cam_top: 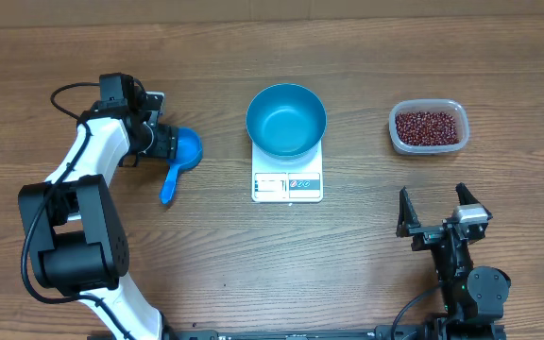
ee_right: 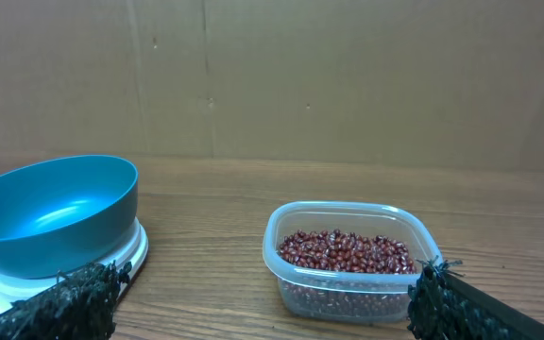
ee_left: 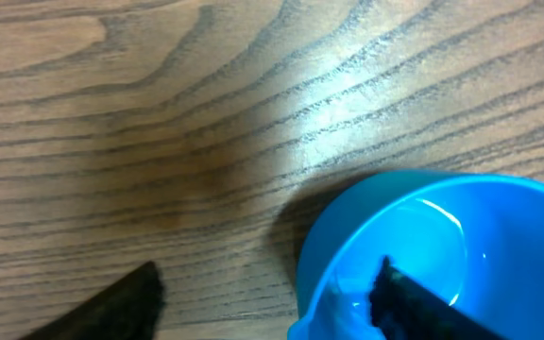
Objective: Scoop item into bowl and weigh 150g on scale
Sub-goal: 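Lower the left gripper and close it on the blue scoop handle, then lift the blue scoop with the left gripper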
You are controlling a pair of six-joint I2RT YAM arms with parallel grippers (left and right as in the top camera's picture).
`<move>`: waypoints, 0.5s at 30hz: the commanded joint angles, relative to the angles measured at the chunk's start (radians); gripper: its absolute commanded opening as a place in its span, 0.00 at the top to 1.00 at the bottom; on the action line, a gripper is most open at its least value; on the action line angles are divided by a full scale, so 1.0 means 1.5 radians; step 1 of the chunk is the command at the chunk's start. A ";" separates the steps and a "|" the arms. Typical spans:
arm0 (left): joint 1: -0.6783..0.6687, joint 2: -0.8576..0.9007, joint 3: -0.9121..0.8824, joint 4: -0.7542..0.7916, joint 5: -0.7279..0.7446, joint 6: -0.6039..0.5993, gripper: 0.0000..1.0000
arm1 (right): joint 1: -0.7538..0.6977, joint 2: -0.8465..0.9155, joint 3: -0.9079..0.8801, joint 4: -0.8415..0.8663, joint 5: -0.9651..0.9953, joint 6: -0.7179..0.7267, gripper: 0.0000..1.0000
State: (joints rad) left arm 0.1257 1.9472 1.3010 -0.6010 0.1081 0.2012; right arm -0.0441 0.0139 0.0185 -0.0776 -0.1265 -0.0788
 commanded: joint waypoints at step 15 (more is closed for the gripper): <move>0.000 0.008 0.011 -0.013 -0.003 -0.004 0.87 | 0.004 -0.004 -0.007 0.003 -0.001 -0.003 0.00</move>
State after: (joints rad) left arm 0.1257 1.9472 1.3010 -0.6151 0.1081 0.1928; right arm -0.0441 0.0139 0.0185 -0.0784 -0.1268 -0.0792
